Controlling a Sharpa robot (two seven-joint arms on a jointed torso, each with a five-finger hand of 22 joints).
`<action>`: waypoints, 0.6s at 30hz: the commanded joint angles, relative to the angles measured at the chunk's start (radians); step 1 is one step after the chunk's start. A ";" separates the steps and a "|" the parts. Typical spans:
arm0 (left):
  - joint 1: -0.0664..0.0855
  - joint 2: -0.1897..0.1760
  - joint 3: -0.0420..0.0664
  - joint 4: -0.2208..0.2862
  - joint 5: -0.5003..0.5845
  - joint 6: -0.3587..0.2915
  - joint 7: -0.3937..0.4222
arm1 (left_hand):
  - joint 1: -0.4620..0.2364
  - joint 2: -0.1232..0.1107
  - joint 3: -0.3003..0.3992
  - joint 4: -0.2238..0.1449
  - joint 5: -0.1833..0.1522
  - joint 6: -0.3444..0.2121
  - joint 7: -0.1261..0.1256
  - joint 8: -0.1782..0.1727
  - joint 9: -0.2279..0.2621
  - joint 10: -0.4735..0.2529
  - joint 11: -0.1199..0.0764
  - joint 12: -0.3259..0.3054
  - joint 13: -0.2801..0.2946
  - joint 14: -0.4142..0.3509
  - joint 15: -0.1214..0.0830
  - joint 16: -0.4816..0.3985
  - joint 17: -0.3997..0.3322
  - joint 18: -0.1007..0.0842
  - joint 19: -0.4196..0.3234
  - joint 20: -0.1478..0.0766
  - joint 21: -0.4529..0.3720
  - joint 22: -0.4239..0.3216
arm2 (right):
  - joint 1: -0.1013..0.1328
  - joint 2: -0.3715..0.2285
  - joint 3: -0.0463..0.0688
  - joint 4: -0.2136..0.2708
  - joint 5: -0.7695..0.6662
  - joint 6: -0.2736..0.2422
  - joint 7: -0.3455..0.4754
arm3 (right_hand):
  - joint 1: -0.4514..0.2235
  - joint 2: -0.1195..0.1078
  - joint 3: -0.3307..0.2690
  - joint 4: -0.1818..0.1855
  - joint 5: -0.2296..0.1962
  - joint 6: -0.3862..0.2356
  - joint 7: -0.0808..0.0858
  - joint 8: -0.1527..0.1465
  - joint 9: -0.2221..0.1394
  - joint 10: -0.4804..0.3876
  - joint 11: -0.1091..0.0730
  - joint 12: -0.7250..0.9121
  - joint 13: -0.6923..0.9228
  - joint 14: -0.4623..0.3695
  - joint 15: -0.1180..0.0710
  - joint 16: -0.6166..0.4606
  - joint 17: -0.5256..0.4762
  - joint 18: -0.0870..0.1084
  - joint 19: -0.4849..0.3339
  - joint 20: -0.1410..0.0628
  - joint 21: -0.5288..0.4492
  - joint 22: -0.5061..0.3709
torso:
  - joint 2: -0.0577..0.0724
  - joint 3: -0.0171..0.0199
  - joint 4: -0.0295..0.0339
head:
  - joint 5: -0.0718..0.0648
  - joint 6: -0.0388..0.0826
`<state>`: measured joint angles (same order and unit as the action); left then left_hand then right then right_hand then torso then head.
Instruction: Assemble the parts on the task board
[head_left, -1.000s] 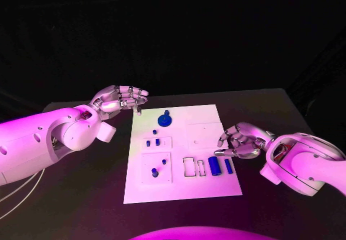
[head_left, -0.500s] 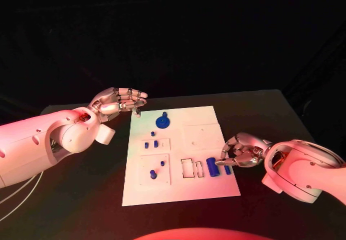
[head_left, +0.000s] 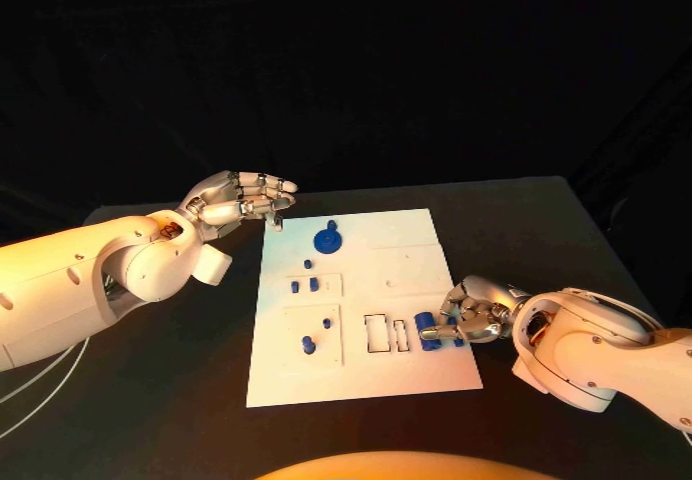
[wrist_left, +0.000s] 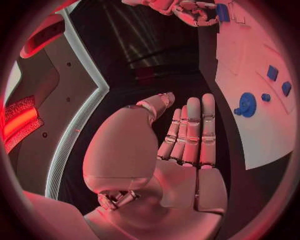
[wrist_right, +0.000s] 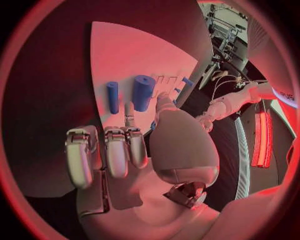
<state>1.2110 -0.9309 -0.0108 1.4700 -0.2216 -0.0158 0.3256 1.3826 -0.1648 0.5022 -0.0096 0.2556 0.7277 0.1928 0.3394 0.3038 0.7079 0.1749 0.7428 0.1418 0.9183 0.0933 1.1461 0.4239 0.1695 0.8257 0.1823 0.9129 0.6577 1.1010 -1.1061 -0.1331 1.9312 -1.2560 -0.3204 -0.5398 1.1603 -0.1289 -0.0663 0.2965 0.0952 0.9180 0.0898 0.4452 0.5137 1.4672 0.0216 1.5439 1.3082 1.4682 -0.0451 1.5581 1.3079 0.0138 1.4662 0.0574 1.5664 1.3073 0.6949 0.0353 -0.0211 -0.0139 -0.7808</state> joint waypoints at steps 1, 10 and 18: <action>0.000 0.000 0.001 0.003 0.005 0.017 0.011 | -0.002 0.003 -0.002 0.004 0.003 -0.009 0.046 0.002 0.001 -0.003 -0.003 0.002 -0.001 -0.003 0.002 -0.006 -0.001 0.014 -0.006 0.004 -0.004 0.001 | -0.005 0.010 0.000 -0.006 -0.062 0.011 -0.051 | -0.008 0.003 -0.010 0.000 0.007 0.008 0.000 0.004 -0.001 0.089 -0.008 0.006 0.241 0.097 -0.008 0.004 0.234 -0.014 0.105 -0.007 0.004 0.264 | 0.000 -0.0020 -0.0003 | 0.004 -0.004; 0.000 -0.004 0.001 0.005 0.005 0.018 0.008 | -0.004 0.004 -0.002 0.005 0.004 -0.009 0.046 0.003 0.001 -0.003 -0.003 0.002 -0.002 -0.003 0.002 -0.006 -0.001 0.015 -0.006 0.004 -0.005 0.000 | -0.026 0.041 0.000 -0.026 -0.102 0.022 -0.067 | -0.006 0.007 -0.016 -0.001 0.011 0.015 -0.002 0.008 -0.001 0.087 -0.010 0.003 0.239 0.096 -0.009 0.003 0.234 -0.014 0.105 -0.008 0.004 0.264 | -0.001 -0.0014 -0.0036 | 0.012 -0.010; 0.000 -0.005 0.001 0.006 0.005 0.019 0.007 | -0.005 0.005 -0.002 0.006 0.004 -0.010 0.046 0.003 0.001 -0.003 -0.003 0.002 -0.002 -0.003 0.002 -0.005 -0.001 0.015 -0.006 0.004 -0.005 0.000 | -0.037 0.065 -0.001 -0.043 -0.120 0.049 -0.086 | 0.055 0.034 -0.010 -0.004 0.084 0.035 -0.010 0.013 -0.004 0.088 -0.017 0.004 0.241 0.097 -0.016 0.005 0.238 -0.014 0.105 -0.013 0.004 0.264 | -0.002 -0.0017 -0.0026 | 0.021 -0.013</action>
<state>1.2109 -0.9365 -0.0108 1.4733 -0.2215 -0.0138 0.3241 1.3826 -0.1648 0.5022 -0.0096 0.2556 0.7240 0.1891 0.3394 0.3037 0.7079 0.1749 0.7428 0.1407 0.9183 0.0933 1.1461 0.4240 0.1695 0.8221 0.1858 0.9129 0.6577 1.0734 -1.0450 -0.1270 1.8935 -1.3483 -0.3176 -0.5967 1.1996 -0.0959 -0.0773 0.2938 0.1604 0.9461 0.0800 0.4609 0.5405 1.4648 0.0121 1.5439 1.3080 1.4663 -0.0545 1.5579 1.3077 0.0140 1.4665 0.0494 1.5664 1.3080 0.6931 0.0335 -0.0229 0.0023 -0.7929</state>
